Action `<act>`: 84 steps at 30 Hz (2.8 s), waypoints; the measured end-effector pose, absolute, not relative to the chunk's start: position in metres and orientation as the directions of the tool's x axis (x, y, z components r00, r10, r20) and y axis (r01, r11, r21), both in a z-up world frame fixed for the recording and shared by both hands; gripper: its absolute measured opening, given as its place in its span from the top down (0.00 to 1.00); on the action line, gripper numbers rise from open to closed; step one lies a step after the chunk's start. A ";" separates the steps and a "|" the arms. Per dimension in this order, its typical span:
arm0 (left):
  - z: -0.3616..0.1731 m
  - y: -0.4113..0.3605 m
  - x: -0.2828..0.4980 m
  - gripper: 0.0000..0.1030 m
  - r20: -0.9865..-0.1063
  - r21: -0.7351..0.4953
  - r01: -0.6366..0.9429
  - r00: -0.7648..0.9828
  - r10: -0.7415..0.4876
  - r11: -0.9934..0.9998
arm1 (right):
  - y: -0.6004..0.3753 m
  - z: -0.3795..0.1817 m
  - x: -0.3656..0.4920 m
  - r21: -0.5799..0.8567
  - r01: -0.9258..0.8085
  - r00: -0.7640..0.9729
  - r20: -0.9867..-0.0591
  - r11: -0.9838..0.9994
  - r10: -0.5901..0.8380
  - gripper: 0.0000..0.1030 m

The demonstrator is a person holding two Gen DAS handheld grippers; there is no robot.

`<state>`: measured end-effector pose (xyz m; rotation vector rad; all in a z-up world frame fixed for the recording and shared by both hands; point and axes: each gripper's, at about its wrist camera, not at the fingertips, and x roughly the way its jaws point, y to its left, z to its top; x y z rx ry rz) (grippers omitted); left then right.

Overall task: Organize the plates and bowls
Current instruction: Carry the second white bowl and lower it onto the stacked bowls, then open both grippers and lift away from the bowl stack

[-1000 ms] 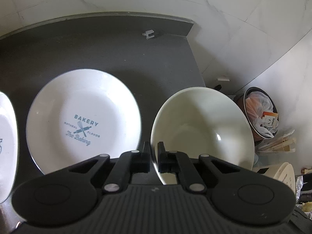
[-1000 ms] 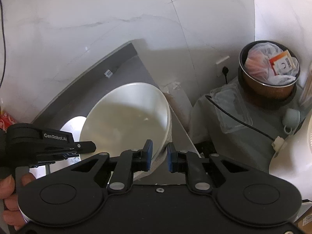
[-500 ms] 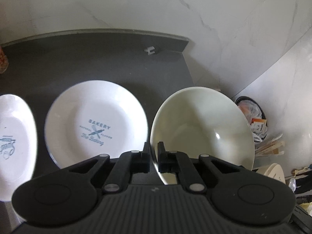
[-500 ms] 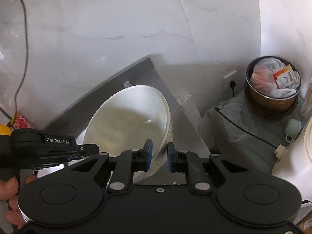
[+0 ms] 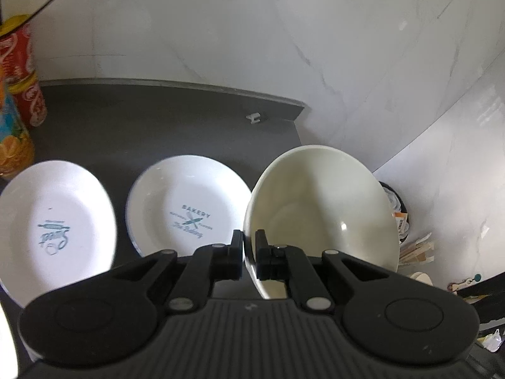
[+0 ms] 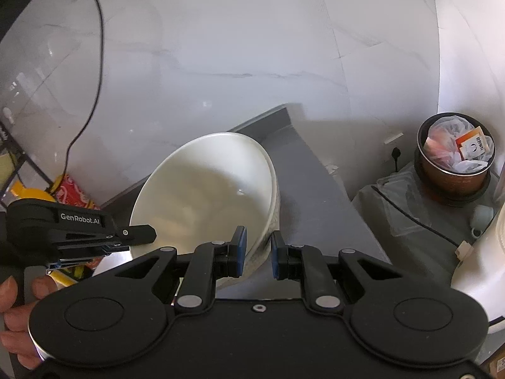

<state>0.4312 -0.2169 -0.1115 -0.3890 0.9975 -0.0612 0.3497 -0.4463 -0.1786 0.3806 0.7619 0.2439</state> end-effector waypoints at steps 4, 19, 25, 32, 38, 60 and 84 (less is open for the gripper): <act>-0.102 -0.206 0.418 0.95 -0.802 -0.347 -0.129 0.553 -0.223 0.929 | -0.436 -0.169 0.335 0.407 -0.097 0.705 -0.616 0.908 0.352 0.85; -0.097 -0.179 0.363 0.94 -0.826 -0.324 -0.062 0.505 -0.250 0.944 | -0.408 -0.163 0.286 0.353 -0.129 0.684 -0.645 0.927 0.341 0.84; -0.106 -0.171 0.344 0.94 -0.841 -0.326 -0.059 0.474 -0.261 0.943 | -0.397 -0.168 0.267 0.335 -0.136 0.671 -0.661 0.932 0.336 0.83; -0.119 -0.164 0.328 0.94 -0.862 -0.314 -0.070 0.439 -0.253 0.947 | -0.387 -0.176 0.256 0.322 -0.143 0.644 -0.688 0.936 0.335 0.83; -0.129 -0.161 0.319 0.94 -0.880 -0.290 -0.081 0.414 -0.233 0.954 | -0.378 -0.183 0.250 0.313 -0.148 0.618 -0.712 0.938 0.335 0.83; -0.158 -0.165 0.310 0.94 -0.921 -0.231 -0.169 0.356 -0.159 0.958 | -0.372 -0.206 0.259 0.273 -0.214 0.530 -0.774 0.938 0.346 0.82; -0.129 -0.132 0.297 0.60 -0.913 -0.199 -0.449 0.408 0.001 0.871 | -0.388 -0.173 0.316 0.342 -0.470 0.444 -0.705 0.814 0.553 0.74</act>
